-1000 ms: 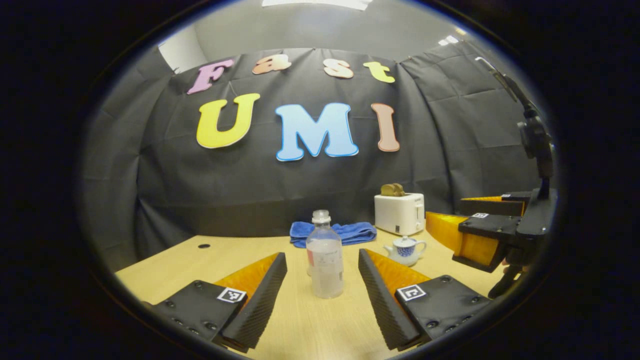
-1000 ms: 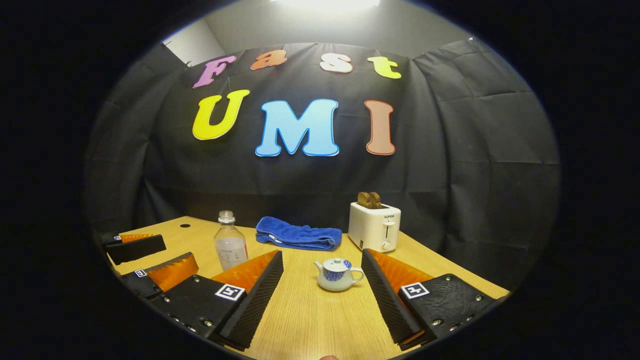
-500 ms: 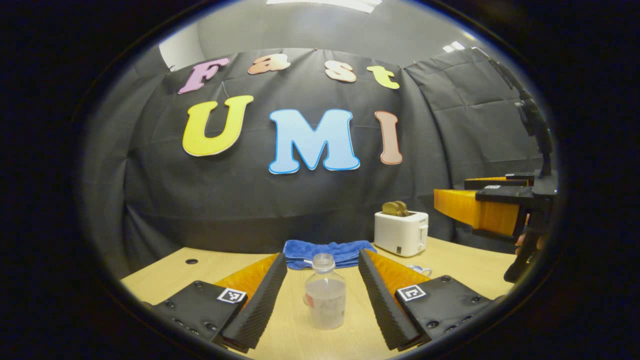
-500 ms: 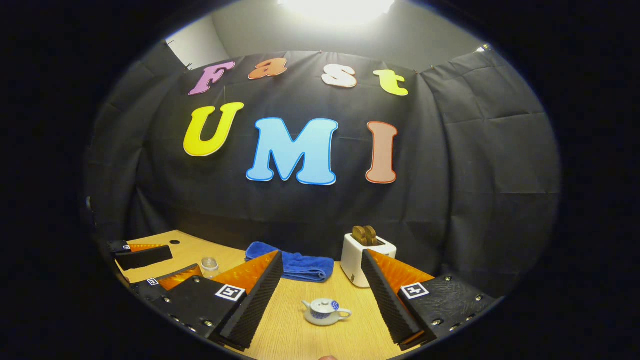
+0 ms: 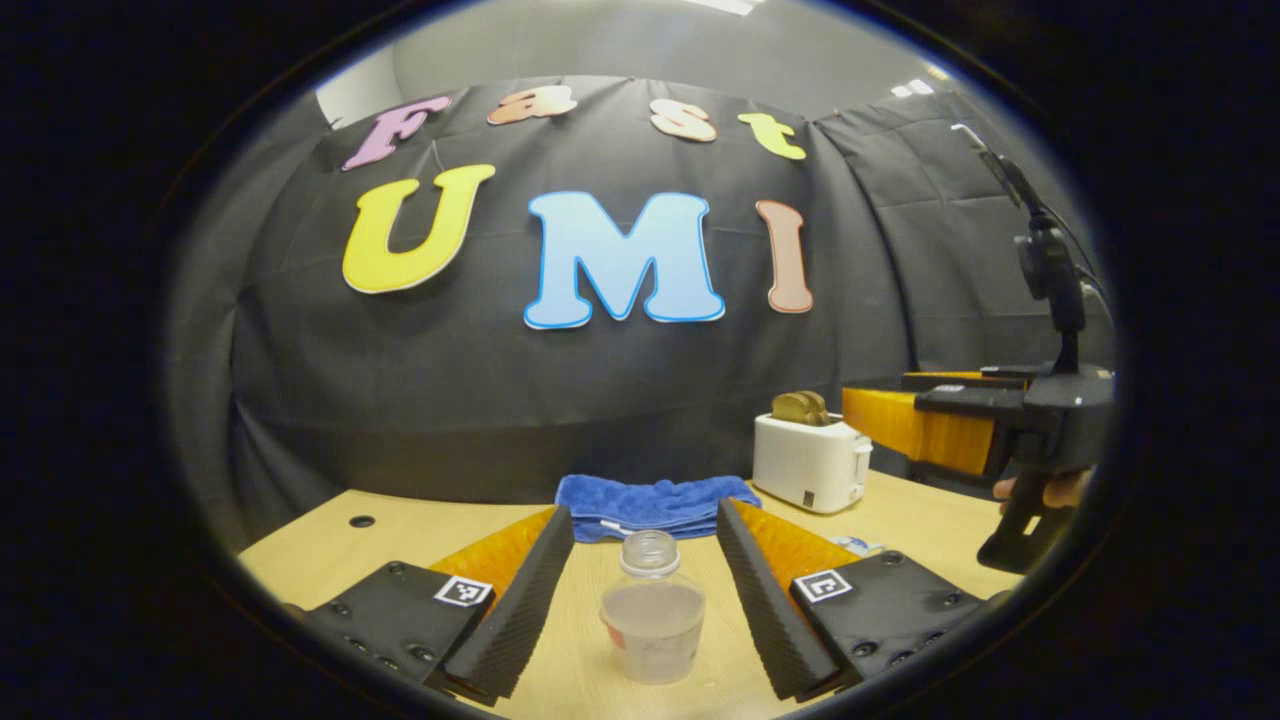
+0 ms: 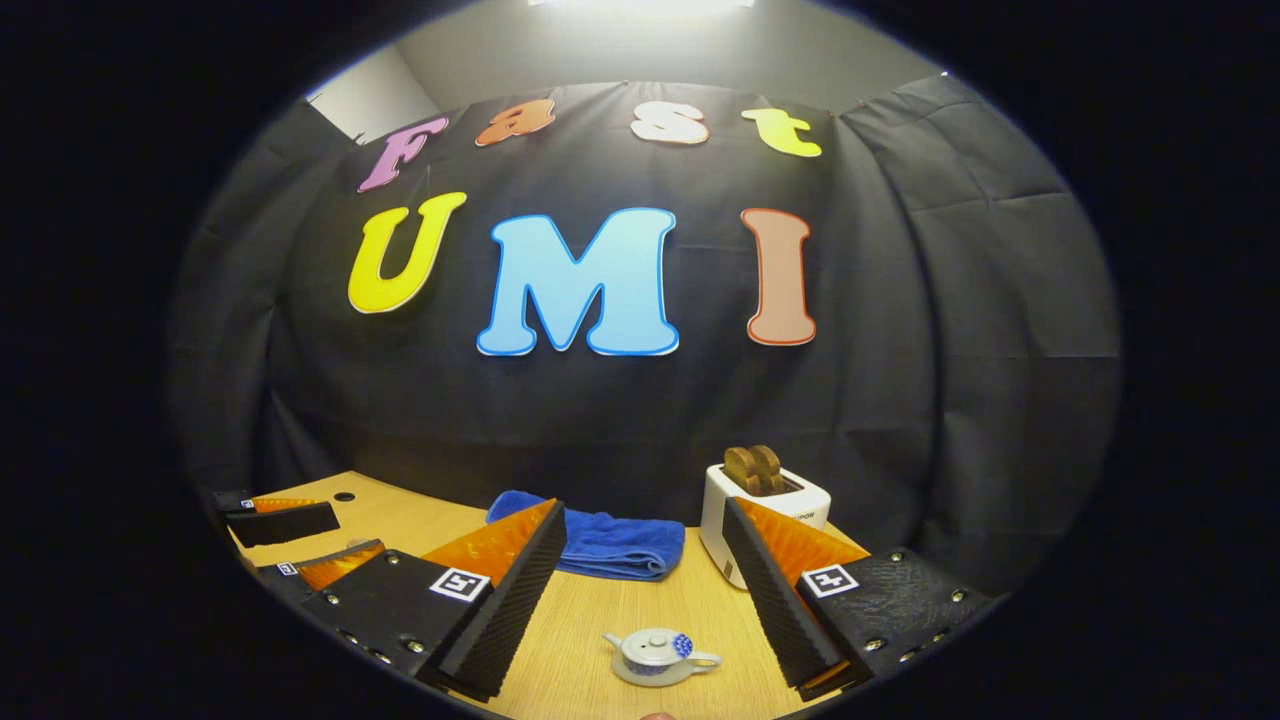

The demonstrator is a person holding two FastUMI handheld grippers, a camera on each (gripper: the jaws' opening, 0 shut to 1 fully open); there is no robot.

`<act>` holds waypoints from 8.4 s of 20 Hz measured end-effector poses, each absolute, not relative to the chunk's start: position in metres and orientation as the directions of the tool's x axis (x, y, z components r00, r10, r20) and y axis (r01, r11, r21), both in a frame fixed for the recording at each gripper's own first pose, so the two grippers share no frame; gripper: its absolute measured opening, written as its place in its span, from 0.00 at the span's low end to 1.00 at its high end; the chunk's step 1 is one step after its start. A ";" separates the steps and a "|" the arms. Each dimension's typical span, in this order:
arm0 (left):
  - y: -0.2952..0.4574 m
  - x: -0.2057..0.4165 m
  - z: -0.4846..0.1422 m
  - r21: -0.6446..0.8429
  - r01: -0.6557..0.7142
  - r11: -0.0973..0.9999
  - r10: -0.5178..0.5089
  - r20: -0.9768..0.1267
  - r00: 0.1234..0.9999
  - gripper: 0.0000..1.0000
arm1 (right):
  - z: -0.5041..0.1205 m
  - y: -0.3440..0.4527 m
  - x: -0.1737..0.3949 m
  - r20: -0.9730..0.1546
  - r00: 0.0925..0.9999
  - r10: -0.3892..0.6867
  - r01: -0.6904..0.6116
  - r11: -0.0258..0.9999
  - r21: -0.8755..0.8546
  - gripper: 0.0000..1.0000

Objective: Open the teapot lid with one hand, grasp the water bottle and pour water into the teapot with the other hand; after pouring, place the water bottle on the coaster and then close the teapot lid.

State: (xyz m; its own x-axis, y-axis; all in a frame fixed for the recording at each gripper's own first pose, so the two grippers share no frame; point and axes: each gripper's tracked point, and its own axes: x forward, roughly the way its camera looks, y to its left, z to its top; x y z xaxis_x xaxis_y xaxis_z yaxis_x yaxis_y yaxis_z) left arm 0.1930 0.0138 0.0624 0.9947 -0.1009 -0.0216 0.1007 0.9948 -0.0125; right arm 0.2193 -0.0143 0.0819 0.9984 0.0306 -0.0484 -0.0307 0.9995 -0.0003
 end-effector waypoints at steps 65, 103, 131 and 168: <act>-0.003 0.208 -0.064 -0.044 0.150 0.988 -0.156 -0.214 0.964 0.90 | -0.037 -0.134 0.236 -0.155 0.958 -0.243 0.255 0.964 0.069 0.06; -0.109 0.272 -0.078 0.728 0.661 0.183 -0.023 -0.669 0.743 0.81 | -0.037 -0.229 0.208 -0.208 0.920 -0.332 0.363 0.922 0.134 0.06; -0.112 0.297 -0.020 0.702 0.588 -0.402 0.212 -0.553 0.806 0.81 | -0.018 -0.218 0.208 -0.162 0.940 -0.299 0.323 0.934 0.153 0.06; -0.137 0.302 0.011 0.510 0.441 -0.739 0.222 -0.433 0.873 0.80 | -0.013 -0.209 0.209 -0.149 0.951 -0.272 0.295 0.940 0.171 0.06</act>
